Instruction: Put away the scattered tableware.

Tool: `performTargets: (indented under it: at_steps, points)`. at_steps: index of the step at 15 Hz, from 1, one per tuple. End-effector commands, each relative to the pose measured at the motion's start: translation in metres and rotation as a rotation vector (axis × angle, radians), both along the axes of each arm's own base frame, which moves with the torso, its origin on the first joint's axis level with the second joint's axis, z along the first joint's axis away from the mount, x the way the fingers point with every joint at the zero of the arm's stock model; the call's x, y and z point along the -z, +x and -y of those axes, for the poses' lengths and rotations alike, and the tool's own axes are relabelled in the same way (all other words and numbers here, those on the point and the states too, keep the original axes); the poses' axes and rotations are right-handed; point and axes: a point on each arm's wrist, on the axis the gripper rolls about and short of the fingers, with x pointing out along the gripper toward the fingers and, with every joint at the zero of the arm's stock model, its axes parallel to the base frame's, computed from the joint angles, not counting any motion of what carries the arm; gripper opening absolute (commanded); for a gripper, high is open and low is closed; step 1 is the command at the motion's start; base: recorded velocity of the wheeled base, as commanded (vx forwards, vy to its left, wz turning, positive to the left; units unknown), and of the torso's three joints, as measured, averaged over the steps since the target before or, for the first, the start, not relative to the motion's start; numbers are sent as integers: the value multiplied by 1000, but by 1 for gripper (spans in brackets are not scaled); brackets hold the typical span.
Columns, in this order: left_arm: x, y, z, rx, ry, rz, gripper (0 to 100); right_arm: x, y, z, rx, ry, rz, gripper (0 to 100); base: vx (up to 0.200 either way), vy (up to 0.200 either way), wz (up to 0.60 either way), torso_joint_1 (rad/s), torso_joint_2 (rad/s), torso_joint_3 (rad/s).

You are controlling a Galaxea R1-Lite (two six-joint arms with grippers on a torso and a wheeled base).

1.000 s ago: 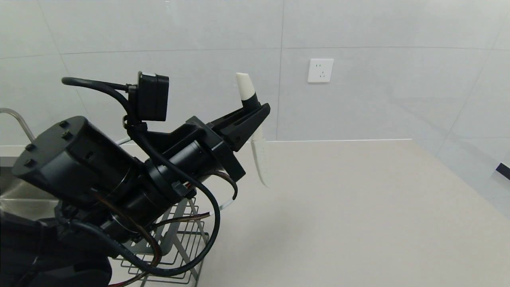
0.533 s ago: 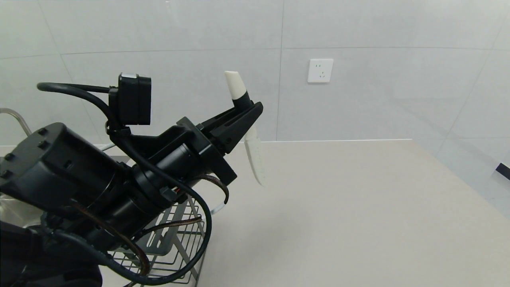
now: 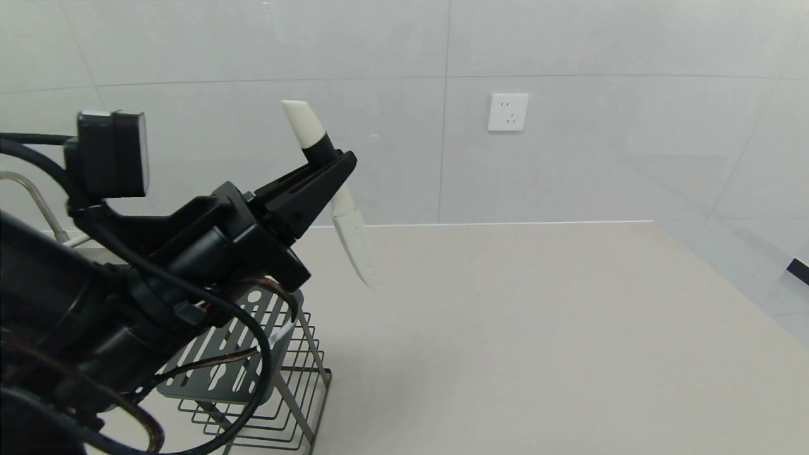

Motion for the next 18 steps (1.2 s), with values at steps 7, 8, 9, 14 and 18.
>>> performTargets:
  at_steps: [7,8,9,14,18]
  points:
    - [-20,-23,-22,-28,16,47,0,-1,0,0,1,2,0,0,0,0,0,0,0,0]
    - [-30,-27,-25,-40,64,43,0,-1,0,0,1,2,0,0,0,0,0,0,0,0]
    - [-39,-31,-28,-61,117,42,0,-1,0,0,1,2,0,0,0,0,0,0,0,0]
    - [-65,-54,-41,-126,176,4,0,-1,0,0,1,3,-1,0,0,0,240,2,1,3]
    - [-63,-57,-30,-74,194,5,0,-1,0,0,1,3,-1,0,0,0,150,1,1,1]
